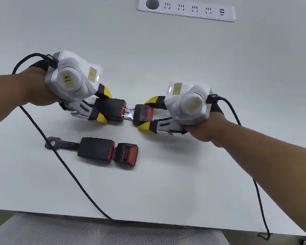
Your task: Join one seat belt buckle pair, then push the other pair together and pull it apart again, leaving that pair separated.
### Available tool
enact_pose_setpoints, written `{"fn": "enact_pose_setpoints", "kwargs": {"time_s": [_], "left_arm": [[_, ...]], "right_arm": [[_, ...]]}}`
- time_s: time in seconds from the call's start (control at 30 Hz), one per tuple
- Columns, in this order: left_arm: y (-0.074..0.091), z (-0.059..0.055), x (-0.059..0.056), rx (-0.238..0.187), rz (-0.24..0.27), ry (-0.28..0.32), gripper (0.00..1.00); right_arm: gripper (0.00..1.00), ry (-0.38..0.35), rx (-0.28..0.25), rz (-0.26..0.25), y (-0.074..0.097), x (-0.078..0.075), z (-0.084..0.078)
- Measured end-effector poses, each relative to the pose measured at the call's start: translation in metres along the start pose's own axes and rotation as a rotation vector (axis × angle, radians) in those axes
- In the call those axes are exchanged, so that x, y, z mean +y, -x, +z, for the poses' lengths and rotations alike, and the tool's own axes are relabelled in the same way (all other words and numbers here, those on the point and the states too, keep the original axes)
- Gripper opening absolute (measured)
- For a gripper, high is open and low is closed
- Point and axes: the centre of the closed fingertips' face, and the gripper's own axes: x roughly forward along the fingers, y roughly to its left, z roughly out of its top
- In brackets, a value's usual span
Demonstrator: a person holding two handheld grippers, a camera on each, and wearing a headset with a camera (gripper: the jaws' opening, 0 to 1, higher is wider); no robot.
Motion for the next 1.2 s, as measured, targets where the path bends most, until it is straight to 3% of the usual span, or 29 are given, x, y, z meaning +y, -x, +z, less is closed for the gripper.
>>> {"fn": "enact_pose_setpoints", "kwargs": {"time_s": [0.2, 0.33, 0.53, 1.2], "left_arm": [[-0.001, 0.000, 0.000, 0.017, -0.002, -0.015, 0.34], [-0.001, 0.001, 0.000, 0.025, -0.008, -0.023, 0.34], [-0.001, 0.001, 0.001, 0.033, -0.012, -0.029, 0.34], [-0.002, 0.001, 0.002, 0.053, -0.013, -0.034, 0.34]], "right_arm": [[0.36, -0.018, 0.027, -0.012, -0.004, -0.001, 0.003], [0.35, -0.031, 0.024, -0.024, -0.016, 0.000, 0.012], [0.35, -0.074, 0.036, -0.025, -0.016, -0.001, 0.012], [0.35, -0.034, 0.099, -0.037, -0.019, 0.002, 0.013]]}}
